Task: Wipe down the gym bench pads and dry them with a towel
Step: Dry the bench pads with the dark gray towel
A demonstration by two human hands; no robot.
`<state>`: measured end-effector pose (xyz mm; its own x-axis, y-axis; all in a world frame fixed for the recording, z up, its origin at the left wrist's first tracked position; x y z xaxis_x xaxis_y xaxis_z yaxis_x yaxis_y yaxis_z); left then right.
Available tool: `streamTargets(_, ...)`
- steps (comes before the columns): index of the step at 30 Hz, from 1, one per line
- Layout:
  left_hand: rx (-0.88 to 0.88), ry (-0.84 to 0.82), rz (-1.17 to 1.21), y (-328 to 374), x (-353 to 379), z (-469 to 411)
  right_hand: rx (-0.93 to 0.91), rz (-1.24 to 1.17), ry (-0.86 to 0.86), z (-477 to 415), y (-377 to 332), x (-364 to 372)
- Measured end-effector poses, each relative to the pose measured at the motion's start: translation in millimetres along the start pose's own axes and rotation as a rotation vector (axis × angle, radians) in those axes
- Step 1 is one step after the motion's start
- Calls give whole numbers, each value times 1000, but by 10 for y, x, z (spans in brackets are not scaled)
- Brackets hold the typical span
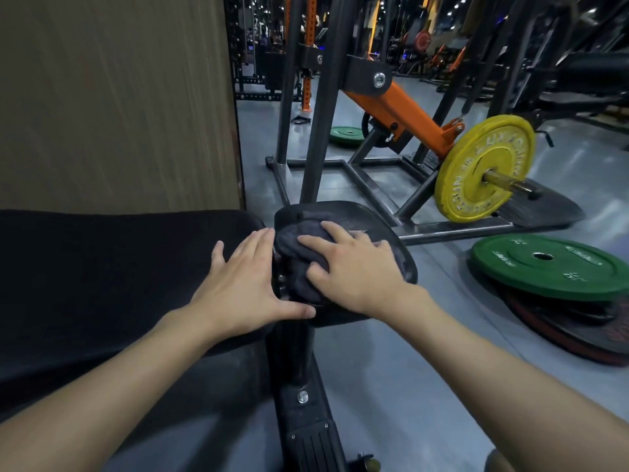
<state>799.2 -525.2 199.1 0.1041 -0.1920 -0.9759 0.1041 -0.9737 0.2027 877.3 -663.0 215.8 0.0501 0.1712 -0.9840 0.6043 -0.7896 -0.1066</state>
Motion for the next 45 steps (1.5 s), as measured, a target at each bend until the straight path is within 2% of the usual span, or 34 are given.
streamTargets(3,38,7,98,-31,-38,29,164,-27,56,121,348,-39)
streamTargets(6,6,11,266,-72,-66,19,300,-41,252,340,342,-34)
streamTargets(8,2,18,299,-79,-41,-7,280,-80,418,535,85,49)
streamTargets(13,-26,53,318,-91,-36,-26,88,-120,641,833,-491,450)
streamTargets(18,-9,54,278,-134,4,-34,-55,-136,744,843,-133,539)
streamTargets(23,-6,41,219,-87,-18,-45,44,-405,776,861,426,536)
streamTargets(26,58,3,17,-48,26,-52,155,-637,744,831,546,466)
streamTargets(29,110,-25,-48,-38,62,-60,433,-869,628,623,750,273)
streamTargets(31,112,-25,-38,-30,56,-73,555,-795,385,376,948,133)
streamTargets(34,82,-74,-21,-23,-6,-88,584,-665,114,179,1063,12)
streamTargets(39,-13,-256,-2,-115,-69,-370,586,-590,77,160,996,-54)
streamTargets(45,-18,-357,-47,-77,-32,-497,594,-445,-212,-412,1138,-46)
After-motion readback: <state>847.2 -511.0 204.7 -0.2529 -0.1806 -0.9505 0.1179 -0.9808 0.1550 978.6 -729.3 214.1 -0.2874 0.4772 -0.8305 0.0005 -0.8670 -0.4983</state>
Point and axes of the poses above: each hand's wrist, its own z-axis away from the middle knuckle, its own x-axis out of the palm, y = z × x, the point moved 5 cm from there along -z, towards the middle knuckle, and after that the axes turned 6 degrees about -z, right-handed, at the moved point
